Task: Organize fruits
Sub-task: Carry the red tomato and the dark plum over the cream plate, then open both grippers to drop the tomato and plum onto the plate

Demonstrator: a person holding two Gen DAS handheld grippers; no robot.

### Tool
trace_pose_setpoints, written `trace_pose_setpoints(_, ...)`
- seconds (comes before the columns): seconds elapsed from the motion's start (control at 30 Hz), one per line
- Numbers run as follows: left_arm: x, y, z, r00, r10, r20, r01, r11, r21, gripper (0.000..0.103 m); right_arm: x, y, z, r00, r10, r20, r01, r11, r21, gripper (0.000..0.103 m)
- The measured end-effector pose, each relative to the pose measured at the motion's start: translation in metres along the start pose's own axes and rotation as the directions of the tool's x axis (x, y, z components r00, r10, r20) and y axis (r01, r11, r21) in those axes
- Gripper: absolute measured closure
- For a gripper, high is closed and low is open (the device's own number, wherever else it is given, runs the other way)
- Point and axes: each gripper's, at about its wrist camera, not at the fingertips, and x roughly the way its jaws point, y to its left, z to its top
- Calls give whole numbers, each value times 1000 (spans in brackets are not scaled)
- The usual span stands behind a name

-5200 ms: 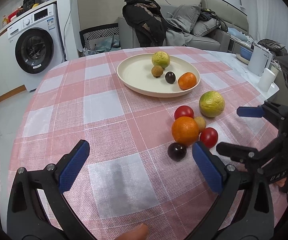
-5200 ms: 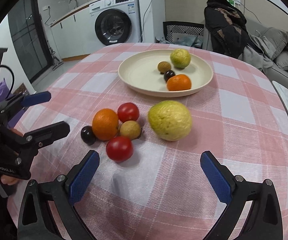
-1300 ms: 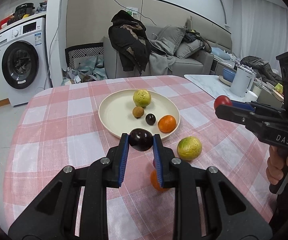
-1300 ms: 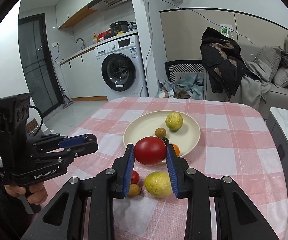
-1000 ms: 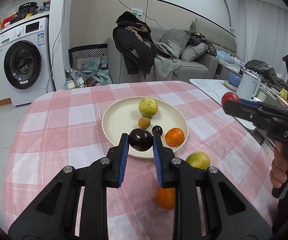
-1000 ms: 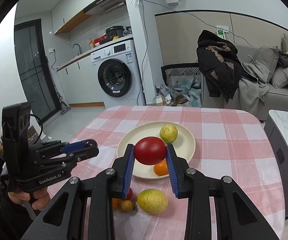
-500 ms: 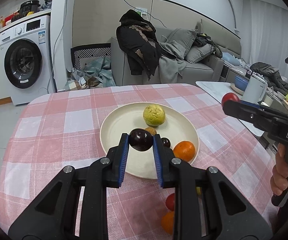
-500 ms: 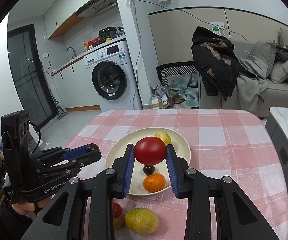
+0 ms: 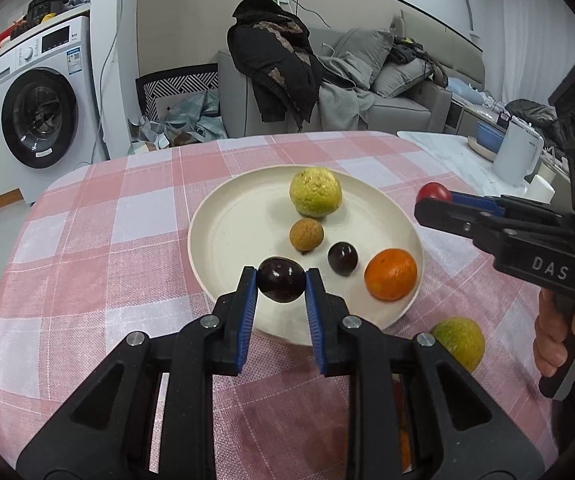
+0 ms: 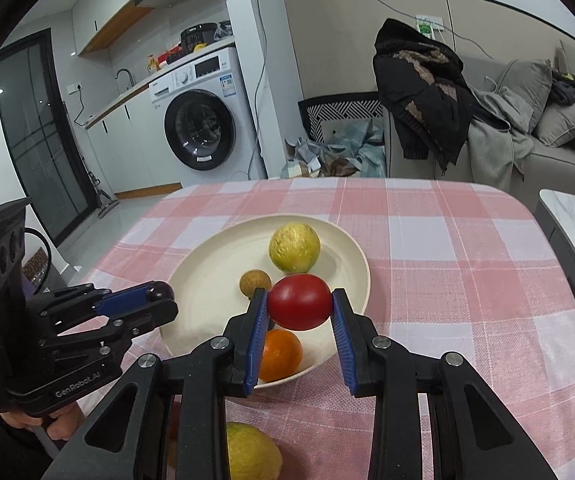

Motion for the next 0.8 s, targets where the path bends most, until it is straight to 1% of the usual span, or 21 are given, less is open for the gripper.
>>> trace_pose_setpoints(0.13,5,-3,-3,1000,-5,-15,6,1000,17,82,11,-7,-4,999,-9,-37,10,1000,28,71)
trace_pose_setpoints(0.37,14,0,-6,999,-13,-47,13,1000,8,82,19,-12,-8,998,-8,-62,11,999,48,71)
trace_pose_setpoints(0.53,19,6,-7,998,-20,-60,19,1000,-15,82,22,-15,-7,998,-3,-68,8,998,59,71)
trace_pose_setpoints(0.7,19,6,-7,998,-19,-60,18,1000,-15,82,24,-16,-7,998,-2,-67,6,998,69,70)
trace_pose_setpoints(0.77,19,7,-6,998,-17,-60,16,1000,-16,82,24,-17,-6,998,-4,-57,8,997,75,66)
trace_pose_setpoints(0.8,18,7,-6,998,-16,-61,15,1000,-18,82,23,-18,-5,999,-8,-48,12,996,83,61)
